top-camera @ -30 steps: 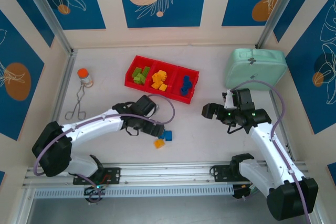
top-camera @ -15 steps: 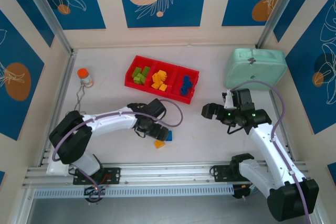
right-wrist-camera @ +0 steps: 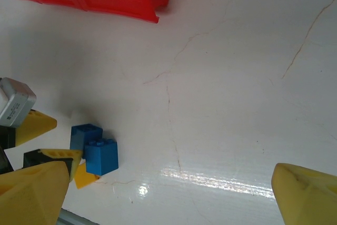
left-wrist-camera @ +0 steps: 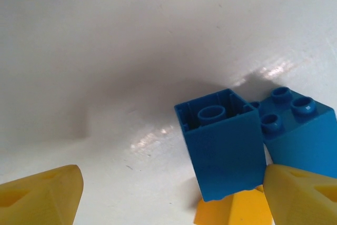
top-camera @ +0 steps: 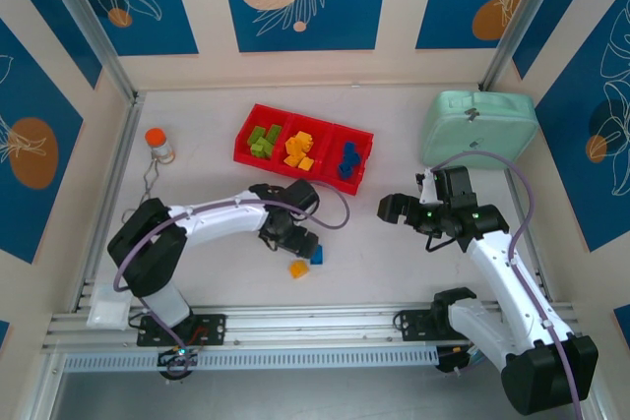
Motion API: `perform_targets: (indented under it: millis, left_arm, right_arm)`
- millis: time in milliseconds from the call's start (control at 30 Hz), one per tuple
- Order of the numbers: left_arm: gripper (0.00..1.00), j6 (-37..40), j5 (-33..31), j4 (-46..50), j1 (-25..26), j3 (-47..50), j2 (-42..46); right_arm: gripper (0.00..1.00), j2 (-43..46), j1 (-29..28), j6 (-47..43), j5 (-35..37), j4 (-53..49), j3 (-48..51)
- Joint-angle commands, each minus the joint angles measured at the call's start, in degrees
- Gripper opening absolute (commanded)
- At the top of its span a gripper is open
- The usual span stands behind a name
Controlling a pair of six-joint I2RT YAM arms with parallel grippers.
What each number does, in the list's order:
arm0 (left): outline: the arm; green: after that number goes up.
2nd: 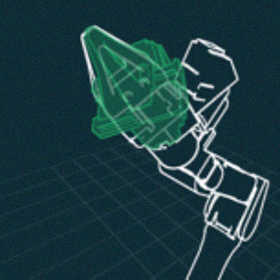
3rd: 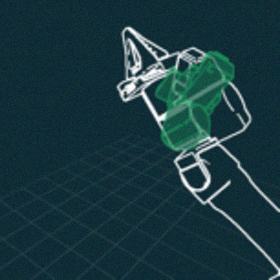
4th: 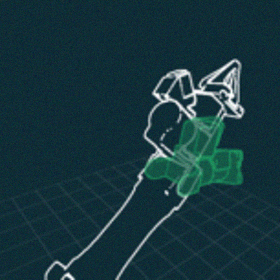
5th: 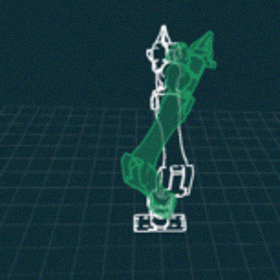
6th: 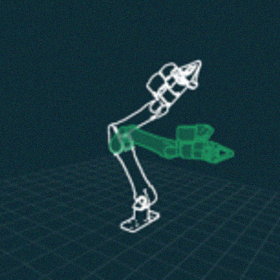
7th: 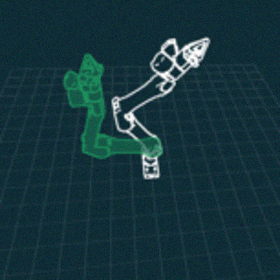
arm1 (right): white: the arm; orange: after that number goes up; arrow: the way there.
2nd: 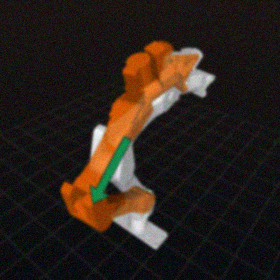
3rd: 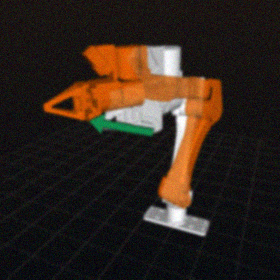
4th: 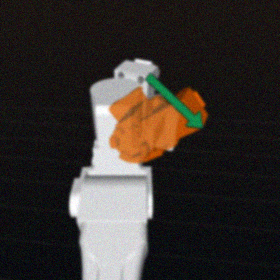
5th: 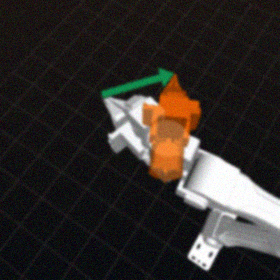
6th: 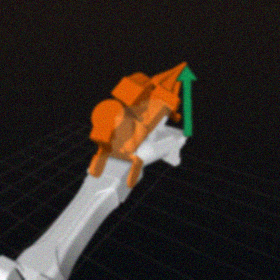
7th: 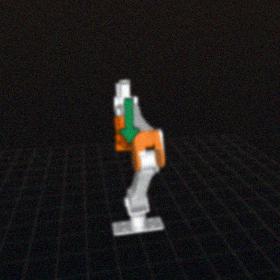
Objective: Sort the legos into containers by color
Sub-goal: Move the lego to the center of the table, then pick up the lego from the center of the table.
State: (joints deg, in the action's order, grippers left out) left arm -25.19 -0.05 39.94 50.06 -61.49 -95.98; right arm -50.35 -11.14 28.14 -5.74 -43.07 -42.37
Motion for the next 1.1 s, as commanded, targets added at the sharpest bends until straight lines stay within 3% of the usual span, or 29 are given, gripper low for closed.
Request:
perform_targets:
  millis: [0, 233, 467, 767, 1067]
  left_arm:
    - [0.88, 0.77, -5.37, 2.19, -2.76, -0.98, -0.53]
    - [0.88, -0.07, -5.12, 2.19, -3.75, 0.36, 4.03]
    - [0.90, 4.75, 8.00, -4.31, -3.10, 3.85, 9.12]
    - [0.86, 12.42, 8.76, 1.70, -3.04, -2.60, 0.47]
    - [0.68, 17.52, 9.80, 4.42, -4.68, -9.51, -9.12]
  right_arm:
    - [0.99, 0.36, -0.28, 0.44, 0.11, -0.13, 0.43]
    - [0.99, 0.04, -0.29, 0.25, 0.03, 0.05, 0.45]
    - [0.99, -0.47, -0.20, 0.19, 0.03, 0.29, 0.53]
    - [0.99, -0.63, -0.03, -0.02, -0.16, -0.19, 0.10]
    - [0.99, -0.37, 0.06, -0.28, -0.15, -0.84, -0.38]
